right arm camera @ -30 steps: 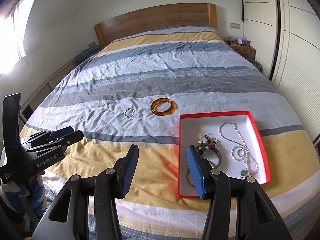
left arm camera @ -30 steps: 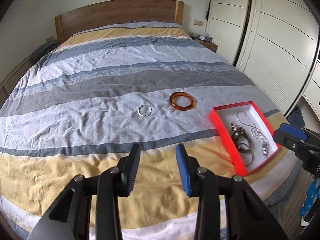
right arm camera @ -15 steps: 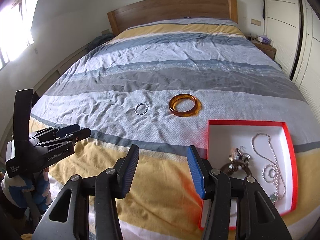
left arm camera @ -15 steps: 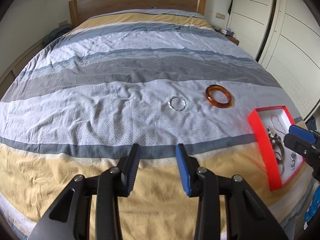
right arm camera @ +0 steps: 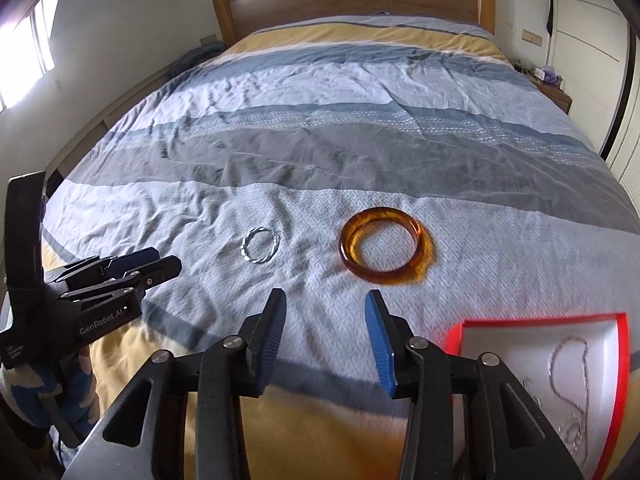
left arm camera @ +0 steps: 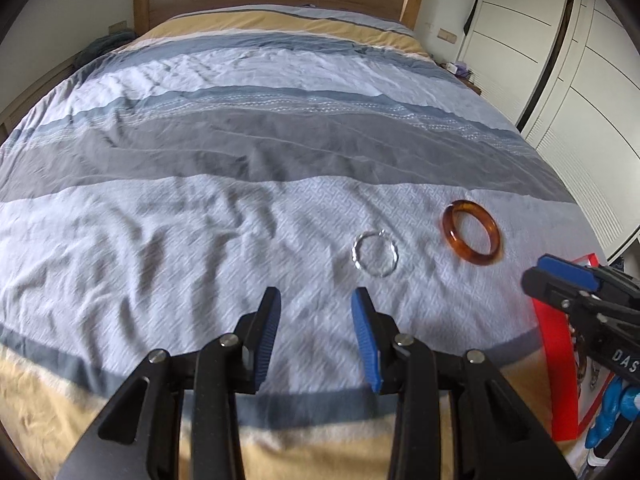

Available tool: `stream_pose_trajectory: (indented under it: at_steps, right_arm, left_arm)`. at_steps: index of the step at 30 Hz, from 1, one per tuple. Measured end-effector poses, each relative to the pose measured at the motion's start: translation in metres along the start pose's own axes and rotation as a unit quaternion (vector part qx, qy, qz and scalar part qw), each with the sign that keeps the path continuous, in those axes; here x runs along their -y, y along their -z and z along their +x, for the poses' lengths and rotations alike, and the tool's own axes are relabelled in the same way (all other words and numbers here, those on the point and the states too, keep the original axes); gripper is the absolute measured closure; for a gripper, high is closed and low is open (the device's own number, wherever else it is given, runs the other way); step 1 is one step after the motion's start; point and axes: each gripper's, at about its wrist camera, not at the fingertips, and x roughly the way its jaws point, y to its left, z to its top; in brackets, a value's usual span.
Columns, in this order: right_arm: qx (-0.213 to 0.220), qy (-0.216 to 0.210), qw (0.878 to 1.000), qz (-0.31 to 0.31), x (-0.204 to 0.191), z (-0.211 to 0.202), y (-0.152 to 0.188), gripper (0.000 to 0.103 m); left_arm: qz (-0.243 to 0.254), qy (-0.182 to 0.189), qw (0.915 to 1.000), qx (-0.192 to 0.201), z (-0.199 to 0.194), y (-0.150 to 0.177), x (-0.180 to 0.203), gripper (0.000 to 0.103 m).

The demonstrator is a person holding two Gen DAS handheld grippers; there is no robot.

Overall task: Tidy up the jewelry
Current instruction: 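Grasp the amber bangle with the right tool while the left tool grasps the twisted silver bracelet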

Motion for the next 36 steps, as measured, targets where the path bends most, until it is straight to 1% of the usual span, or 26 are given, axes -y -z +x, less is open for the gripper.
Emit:
stream_pose_trajectory:
  at_steps: [2, 4, 11, 16, 21, 25, 29, 31, 32, 34, 35, 36]
  right_arm:
    - [-0.007, 0.004, 1.0, -0.002, 0.001, 0.015, -0.008, 0.072]
    - [-0.012, 0.008, 1.0, -0.002, 0.003, 0.029, -0.015, 0.074]
    - [-0.029, 0.011, 0.999, 0.007, 0.009, 0.067, -0.028, 0.075]
    - [-0.045, 0.014, 0.999, 0.011, 0.012, 0.09, -0.032, 0.075]
    - [-0.057, 0.014, 0.998, 0.017, 0.015, 0.108, -0.032, 0.075]
    - [-0.056, 0.006, 0.998, 0.028, 0.021, 0.12, -0.031, 0.075]
    - [-0.045, 0.004, 0.998, 0.031, 0.019, 0.129, -0.032, 0.075]
    - [-0.039, 0.005, 0.999, 0.033, 0.019, 0.133, -0.034, 0.078]
    - [-0.034, 0.006, 0.999, 0.034, 0.019, 0.134, -0.034, 0.082]
    - [-0.027, 0.005, 0.999, 0.042, 0.02, 0.135, -0.035, 0.087]
    - [-0.021, 0.004, 0.999, 0.046, 0.02, 0.133, -0.035, 0.091]
    - [-0.016, 0.003, 0.999, 0.049, 0.021, 0.131, -0.034, 0.091]
  left_arm:
    - [0.005, 0.008, 1.0, -0.002, 0.013, -0.008, 0.003, 0.068]
    - [0.01, 0.011, 0.9999, -0.004, 0.024, -0.013, 0.006, 0.068]
    - [0.021, 0.019, 0.9994, -0.018, 0.06, -0.018, 0.009, 0.068]
    - [0.036, 0.028, 0.9987, -0.022, 0.075, -0.021, 0.012, 0.069]
    - [0.053, 0.026, 0.9977, -0.033, 0.089, -0.023, 0.014, 0.07]
    - [0.046, 0.031, 0.998, -0.029, 0.095, -0.025, 0.011, 0.077]
    - [0.043, 0.028, 0.9986, -0.014, 0.097, -0.025, 0.009, 0.082]
    - [0.043, 0.026, 0.9987, -0.008, 0.097, -0.025, 0.009, 0.086]
    - [0.041, 0.025, 0.9988, -0.005, 0.096, -0.025, 0.009, 0.087]
    - [0.036, 0.023, 0.9991, 0.001, 0.092, -0.024, 0.008, 0.097]
    - [0.032, 0.022, 0.9993, 0.003, 0.09, -0.024, 0.007, 0.097]
    - [0.027, 0.021, 0.9994, 0.004, 0.088, -0.024, 0.005, 0.097]
